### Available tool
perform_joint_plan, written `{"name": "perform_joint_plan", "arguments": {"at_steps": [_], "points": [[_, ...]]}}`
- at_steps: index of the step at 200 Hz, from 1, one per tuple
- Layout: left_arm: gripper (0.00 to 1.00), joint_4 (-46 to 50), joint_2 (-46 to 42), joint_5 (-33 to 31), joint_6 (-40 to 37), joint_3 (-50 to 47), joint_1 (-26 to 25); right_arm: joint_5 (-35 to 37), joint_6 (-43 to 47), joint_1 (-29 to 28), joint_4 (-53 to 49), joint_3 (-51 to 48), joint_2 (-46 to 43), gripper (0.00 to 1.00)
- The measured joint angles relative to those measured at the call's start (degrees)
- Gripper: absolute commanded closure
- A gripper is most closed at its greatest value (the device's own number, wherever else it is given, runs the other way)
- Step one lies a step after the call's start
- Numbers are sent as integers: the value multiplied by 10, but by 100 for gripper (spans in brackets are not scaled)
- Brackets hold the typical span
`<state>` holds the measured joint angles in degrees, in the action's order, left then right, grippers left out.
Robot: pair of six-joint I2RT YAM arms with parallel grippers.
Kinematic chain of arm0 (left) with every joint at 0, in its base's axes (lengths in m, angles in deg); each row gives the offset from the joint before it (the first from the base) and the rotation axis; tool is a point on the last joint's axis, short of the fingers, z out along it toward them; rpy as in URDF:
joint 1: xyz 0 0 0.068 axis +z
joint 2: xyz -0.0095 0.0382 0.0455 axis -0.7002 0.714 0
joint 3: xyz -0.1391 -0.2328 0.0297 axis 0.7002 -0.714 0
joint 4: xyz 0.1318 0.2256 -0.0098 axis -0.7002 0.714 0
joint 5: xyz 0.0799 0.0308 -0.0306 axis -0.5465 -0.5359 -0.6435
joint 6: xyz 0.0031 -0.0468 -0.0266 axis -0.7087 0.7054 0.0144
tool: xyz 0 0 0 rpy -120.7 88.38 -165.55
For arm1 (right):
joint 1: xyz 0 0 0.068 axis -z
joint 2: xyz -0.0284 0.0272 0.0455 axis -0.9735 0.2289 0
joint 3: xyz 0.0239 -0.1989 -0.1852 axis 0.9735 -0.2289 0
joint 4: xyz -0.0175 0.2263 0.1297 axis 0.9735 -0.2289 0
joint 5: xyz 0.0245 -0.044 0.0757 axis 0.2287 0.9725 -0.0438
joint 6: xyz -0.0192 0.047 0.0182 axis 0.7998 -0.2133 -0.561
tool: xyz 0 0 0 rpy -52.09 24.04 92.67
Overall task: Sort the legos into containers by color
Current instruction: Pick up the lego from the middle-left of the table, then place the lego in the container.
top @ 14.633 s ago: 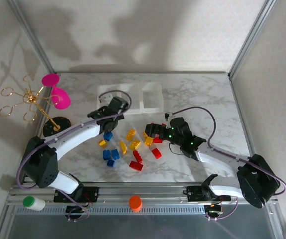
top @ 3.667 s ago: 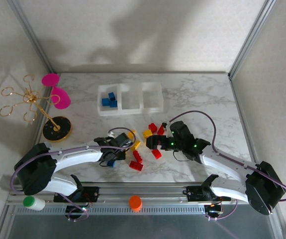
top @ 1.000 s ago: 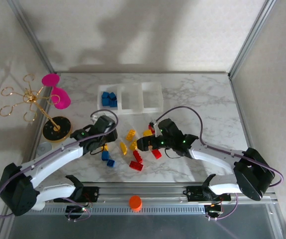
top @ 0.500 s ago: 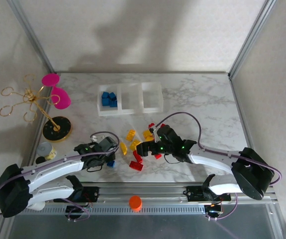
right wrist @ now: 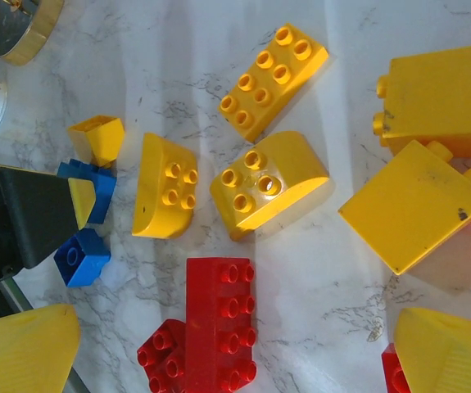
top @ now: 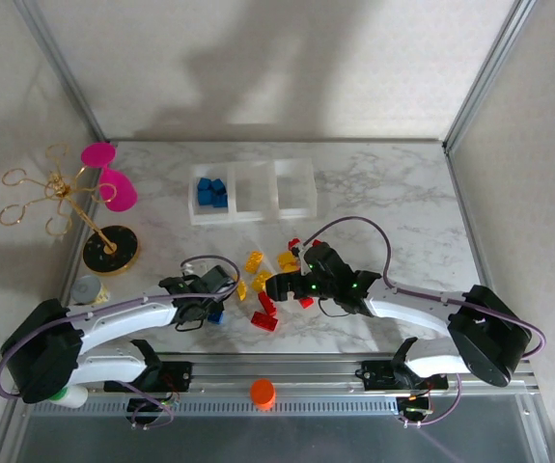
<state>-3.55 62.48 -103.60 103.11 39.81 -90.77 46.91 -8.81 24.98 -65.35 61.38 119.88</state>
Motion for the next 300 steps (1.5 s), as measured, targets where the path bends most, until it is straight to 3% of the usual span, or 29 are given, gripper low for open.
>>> {"name": "perform_joint_plan", "arguments": {"at_steps": [80,113,141,213,257,300], "points": [[70,14,-30,-9,-9,15,0,-1,-16,0,5,3,0,1],[69,27,-33,-20,-36,82,14,-1,-21,4,14,26,0,1],[69,25,-10,-26,-76,160,59,-1,-21,21,24,55,0,1],[69,-15,165,-14,-183,347,199,-7,-50,95,50,68,20,2],[69,-35,286,-14,-218,450,254,-7,-48,112,61,69,20,1],[69,-50,424,-8,-240,567,278,-14,-46,142,64,69,20,1]]}}
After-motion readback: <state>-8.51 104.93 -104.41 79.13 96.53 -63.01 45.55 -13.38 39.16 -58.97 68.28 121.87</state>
